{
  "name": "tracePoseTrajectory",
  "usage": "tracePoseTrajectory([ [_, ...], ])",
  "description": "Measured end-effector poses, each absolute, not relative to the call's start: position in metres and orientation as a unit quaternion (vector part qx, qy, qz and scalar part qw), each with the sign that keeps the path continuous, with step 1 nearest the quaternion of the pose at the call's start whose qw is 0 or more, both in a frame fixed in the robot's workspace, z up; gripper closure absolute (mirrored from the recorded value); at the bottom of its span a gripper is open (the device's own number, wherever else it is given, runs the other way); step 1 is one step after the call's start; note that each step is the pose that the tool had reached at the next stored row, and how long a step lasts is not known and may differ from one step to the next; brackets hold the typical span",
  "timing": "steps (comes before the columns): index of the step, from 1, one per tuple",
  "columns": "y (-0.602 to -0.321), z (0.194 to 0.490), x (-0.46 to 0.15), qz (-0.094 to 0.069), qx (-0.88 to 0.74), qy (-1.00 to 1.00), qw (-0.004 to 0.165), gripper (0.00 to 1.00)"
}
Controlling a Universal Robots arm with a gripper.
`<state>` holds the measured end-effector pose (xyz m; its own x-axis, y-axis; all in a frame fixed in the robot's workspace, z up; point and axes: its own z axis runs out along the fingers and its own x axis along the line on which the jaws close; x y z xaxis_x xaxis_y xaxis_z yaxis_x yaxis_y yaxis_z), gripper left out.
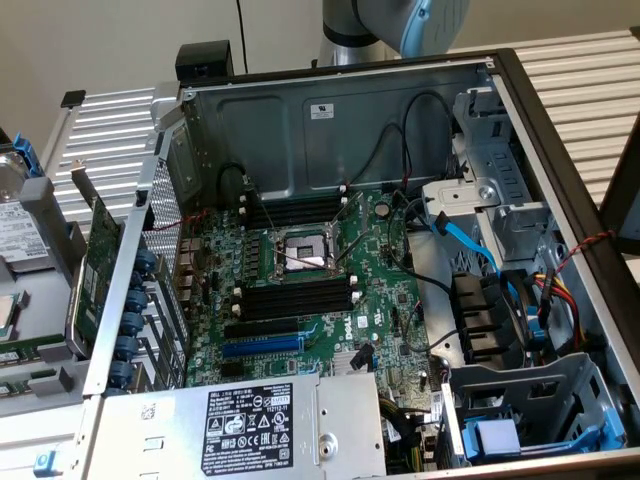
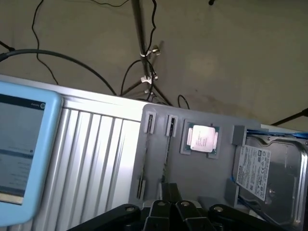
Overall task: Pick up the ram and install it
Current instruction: 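Pick up the ram and move it above insertion slot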
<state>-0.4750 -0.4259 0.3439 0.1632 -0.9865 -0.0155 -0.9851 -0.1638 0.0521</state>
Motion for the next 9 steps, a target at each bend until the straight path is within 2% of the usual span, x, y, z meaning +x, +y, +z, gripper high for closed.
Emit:
tracePoseTrajectory([
  [1,-0.427,0.342,-0.475,-0.023,0.761,-0.649,0.014,0.89],
  [3,-0.428,0.338,-0.475,-0.024,0.757,-0.653,0.014,0.76],
  [4,-0.429,0.337,-0.475,-0.024,0.755,-0.655,0.013,0.76],
  [6,-0.432,0.333,-0.475,-0.025,0.753,-0.658,0.012,0.64],
  [8,-0.434,0.329,-0.475,-0.026,0.75,-0.661,0.011,0.64],
  [9,-0.435,0.328,-0.475,-0.026,0.748,-0.663,0.011,0.58],
])
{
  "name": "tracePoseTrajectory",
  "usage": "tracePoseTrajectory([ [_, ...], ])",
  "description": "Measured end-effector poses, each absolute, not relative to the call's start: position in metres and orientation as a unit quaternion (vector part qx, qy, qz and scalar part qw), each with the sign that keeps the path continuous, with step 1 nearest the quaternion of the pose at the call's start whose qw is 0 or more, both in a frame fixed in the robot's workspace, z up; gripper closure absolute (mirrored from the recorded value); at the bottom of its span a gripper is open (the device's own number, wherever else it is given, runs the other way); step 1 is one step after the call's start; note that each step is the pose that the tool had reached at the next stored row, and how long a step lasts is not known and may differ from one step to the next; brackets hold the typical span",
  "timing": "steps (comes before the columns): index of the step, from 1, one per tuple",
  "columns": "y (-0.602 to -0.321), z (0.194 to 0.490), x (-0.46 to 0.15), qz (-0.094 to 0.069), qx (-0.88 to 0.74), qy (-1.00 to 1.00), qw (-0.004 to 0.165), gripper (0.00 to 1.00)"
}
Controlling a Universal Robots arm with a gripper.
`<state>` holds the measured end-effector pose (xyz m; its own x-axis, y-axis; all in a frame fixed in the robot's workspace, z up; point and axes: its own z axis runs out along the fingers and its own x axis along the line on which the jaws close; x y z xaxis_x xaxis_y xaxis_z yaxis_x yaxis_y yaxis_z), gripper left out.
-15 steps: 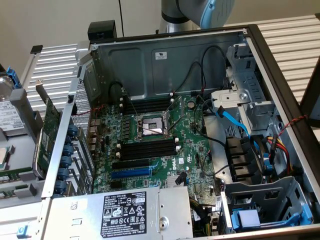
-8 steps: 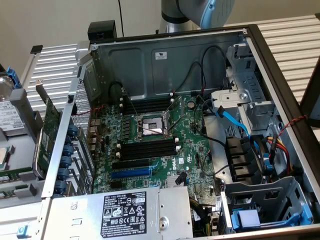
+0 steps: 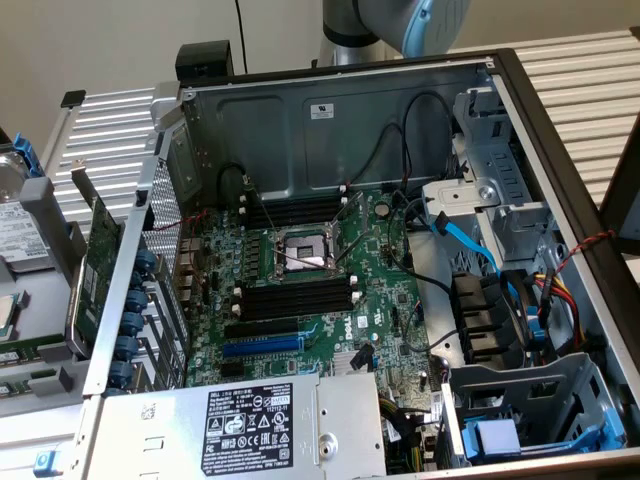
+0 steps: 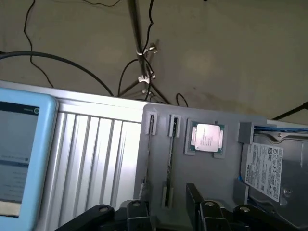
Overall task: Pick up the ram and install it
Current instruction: 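Pick up the ram and move it above insertion slot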
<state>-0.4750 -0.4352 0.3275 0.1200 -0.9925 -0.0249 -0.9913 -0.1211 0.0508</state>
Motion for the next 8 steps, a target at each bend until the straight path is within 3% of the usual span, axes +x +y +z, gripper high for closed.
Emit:
tracePoseTrajectory([
  [8,-0.442,0.313,-0.475,-0.03,0.734,-0.678,0.007,0.58],
])
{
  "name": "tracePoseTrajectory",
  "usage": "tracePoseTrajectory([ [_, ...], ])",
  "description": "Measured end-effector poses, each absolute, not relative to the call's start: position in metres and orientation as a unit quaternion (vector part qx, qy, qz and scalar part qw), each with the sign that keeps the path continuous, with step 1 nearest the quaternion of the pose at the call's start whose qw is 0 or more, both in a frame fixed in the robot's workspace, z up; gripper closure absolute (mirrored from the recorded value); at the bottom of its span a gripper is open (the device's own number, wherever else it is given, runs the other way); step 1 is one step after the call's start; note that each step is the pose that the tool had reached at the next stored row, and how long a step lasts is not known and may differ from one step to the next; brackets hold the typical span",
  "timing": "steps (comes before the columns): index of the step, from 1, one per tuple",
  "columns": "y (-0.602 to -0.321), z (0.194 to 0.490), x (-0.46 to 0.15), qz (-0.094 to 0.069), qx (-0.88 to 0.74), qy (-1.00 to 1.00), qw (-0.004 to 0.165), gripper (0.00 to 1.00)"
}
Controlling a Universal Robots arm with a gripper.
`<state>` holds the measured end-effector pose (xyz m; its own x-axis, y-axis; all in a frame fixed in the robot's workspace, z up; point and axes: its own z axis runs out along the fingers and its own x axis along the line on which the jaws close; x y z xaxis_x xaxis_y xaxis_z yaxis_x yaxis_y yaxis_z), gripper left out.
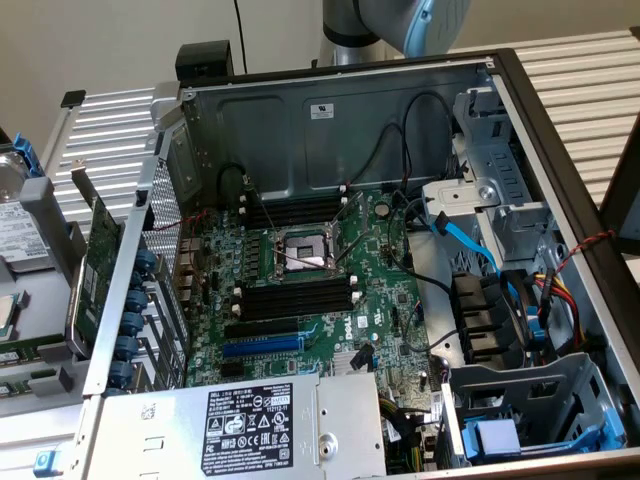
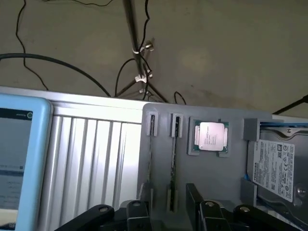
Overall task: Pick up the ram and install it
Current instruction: 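Pick up the ram and move it above insertion slot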
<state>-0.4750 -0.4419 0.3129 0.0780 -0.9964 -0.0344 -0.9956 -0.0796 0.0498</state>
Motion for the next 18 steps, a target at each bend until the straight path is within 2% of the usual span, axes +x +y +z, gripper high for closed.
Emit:
tracePoseTrajectory([
  [18,-0.444,0.282,-0.468,-0.031,0.715,-0.698,-0.001,0.58],
])
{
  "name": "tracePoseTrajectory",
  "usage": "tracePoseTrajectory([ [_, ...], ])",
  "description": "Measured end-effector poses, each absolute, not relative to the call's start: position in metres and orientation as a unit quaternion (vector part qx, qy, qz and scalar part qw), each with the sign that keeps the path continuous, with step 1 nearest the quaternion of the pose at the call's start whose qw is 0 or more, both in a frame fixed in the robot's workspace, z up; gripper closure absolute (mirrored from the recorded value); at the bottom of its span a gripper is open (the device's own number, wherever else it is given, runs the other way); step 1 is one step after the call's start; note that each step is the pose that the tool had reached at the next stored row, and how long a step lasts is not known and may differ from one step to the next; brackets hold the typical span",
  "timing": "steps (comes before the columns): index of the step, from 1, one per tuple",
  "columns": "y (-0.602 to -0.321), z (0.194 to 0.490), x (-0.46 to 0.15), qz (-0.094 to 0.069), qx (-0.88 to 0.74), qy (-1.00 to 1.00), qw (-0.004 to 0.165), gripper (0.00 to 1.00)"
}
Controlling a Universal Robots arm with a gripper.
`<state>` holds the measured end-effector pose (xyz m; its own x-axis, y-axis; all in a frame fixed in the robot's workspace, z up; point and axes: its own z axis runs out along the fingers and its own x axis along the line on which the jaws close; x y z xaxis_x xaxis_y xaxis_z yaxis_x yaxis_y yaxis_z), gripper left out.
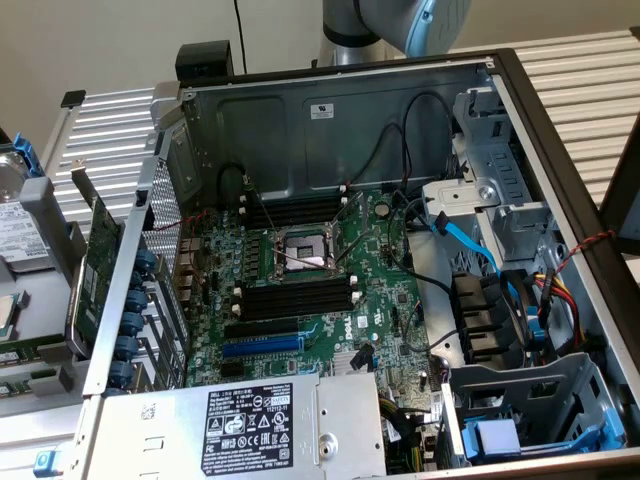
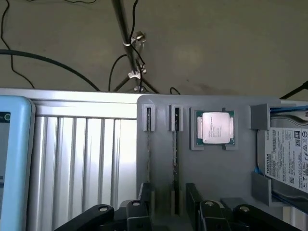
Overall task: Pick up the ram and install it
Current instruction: 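Pick up the ram and move it above insertion slot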
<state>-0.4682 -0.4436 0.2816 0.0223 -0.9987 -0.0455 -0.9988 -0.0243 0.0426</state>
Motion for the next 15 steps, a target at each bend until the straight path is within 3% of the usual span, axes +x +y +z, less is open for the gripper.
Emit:
tracePoseTrajectory([
  [7,-0.443,0.276,-0.47,0.018,-0.715,0.699,0.008,0.58],
  [15,-0.443,0.262,-0.471,0.017,-0.715,0.699,0.008,0.58],
])
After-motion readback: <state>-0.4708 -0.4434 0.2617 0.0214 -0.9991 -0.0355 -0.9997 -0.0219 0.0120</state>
